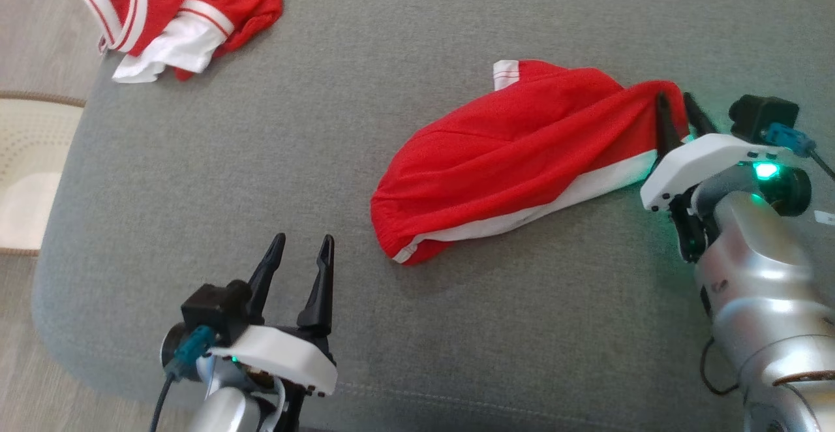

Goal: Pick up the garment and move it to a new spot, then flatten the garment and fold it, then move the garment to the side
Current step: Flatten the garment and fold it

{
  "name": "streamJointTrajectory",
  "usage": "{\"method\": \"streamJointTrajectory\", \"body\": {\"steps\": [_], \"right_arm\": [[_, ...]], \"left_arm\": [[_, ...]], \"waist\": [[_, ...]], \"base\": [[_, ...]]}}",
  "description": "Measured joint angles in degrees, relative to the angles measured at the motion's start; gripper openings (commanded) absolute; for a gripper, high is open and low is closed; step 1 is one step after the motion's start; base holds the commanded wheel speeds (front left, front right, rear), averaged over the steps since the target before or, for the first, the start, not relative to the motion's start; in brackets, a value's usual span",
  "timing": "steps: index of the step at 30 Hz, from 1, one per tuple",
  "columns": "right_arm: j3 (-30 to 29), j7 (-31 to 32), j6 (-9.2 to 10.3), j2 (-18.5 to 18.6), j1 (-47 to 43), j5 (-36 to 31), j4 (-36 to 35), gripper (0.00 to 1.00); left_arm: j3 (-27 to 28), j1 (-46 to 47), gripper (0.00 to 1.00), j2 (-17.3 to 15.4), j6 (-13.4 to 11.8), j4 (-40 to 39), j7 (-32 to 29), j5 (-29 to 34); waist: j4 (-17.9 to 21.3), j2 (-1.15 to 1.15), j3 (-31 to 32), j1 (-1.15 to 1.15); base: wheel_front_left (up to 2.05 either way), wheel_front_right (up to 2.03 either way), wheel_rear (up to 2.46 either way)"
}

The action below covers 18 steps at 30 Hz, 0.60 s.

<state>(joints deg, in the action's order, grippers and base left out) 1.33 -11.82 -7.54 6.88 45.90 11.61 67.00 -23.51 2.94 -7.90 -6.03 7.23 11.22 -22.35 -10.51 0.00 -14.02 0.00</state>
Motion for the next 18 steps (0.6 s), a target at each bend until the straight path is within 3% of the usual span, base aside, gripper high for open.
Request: {"method": "streamJointTrajectory", "body": {"steps": [7,13,14,18], "right_arm": [[0.6,-2.4,0.0,0.9,-0.2,-0.5,-2.3,1.0],[0.7,-2.4,0.0,0.8,-7.3,-2.3,-18.5,1.0],[0.7,-2.4,0.0,0.8,-7.3,-2.3,-18.5,1.0],[-0.6,-2.6,0.0,-0.2,-19.3,-4.8,-31.5,1.0]], "left_arm": [[0.0,1.2,1.0,0.4,0.6,0.8,1.8,0.0],[0.6,2.0,1.0,0.9,0.5,1.4,2.8,0.0],[0.6,2.0,1.0,0.9,0.5,1.4,2.8,0.0],[2.5,1.7,1.0,1.0,0.5,1.8,3.0,0.6]], "waist": [[2.7,0.0,0.9,0.0],[6.4,0.0,2.4,0.0],[6.4,0.0,2.4,0.0],[8.9,0.0,4.8,0.0]], "base": [[0.0,0.0,0.0],[0.0,0.0,0.0],[0.0,0.0,0.0],[0.0,0.0,0.0]]}}
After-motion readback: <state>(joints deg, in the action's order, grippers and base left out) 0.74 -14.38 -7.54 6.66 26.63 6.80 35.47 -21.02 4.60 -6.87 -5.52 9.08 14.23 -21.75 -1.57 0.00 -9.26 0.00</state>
